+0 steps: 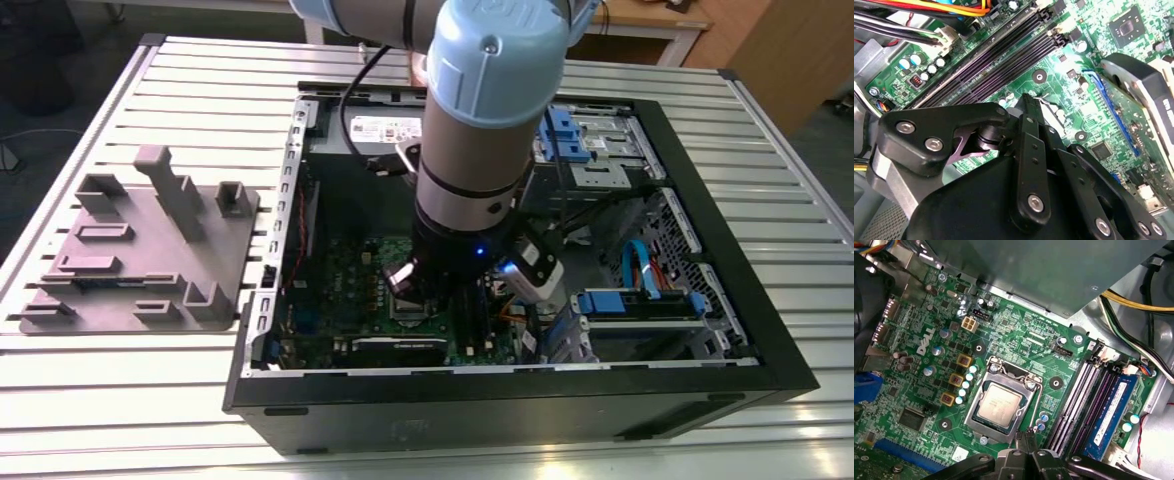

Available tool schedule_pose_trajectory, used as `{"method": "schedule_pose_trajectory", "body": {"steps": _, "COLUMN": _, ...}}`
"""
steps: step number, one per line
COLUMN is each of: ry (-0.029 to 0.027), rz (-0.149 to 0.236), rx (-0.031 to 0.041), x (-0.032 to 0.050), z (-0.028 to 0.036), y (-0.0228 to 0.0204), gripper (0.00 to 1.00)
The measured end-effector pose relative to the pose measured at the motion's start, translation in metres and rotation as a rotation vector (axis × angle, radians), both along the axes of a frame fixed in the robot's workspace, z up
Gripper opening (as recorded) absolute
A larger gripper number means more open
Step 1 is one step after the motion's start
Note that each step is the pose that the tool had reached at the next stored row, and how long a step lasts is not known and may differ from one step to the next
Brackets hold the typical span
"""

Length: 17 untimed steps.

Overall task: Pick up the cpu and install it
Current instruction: 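Install the first cpu locking lever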

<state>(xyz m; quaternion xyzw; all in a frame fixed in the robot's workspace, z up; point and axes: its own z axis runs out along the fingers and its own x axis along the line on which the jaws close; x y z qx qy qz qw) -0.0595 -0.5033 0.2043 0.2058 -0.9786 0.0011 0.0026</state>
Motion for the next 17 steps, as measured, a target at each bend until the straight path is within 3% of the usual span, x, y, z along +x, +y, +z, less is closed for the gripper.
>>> {"method": "schedule_pose_trajectory", "body": {"steps": 12, "ry": -0.0001, "rz": 0.017, "rx": 0.0002, "x": -0.0004, "z": -0.0029, "y": -0.0020, "gripper": 0.10}}
{"method": "schedule_pose_trajectory", "body": {"steps": 17, "ry": -0.0003, "rz": 0.019, "rx": 0.0000, "x": -0.0006, "z": -0.0077, "y": -0.0031, "gripper": 0.10}}
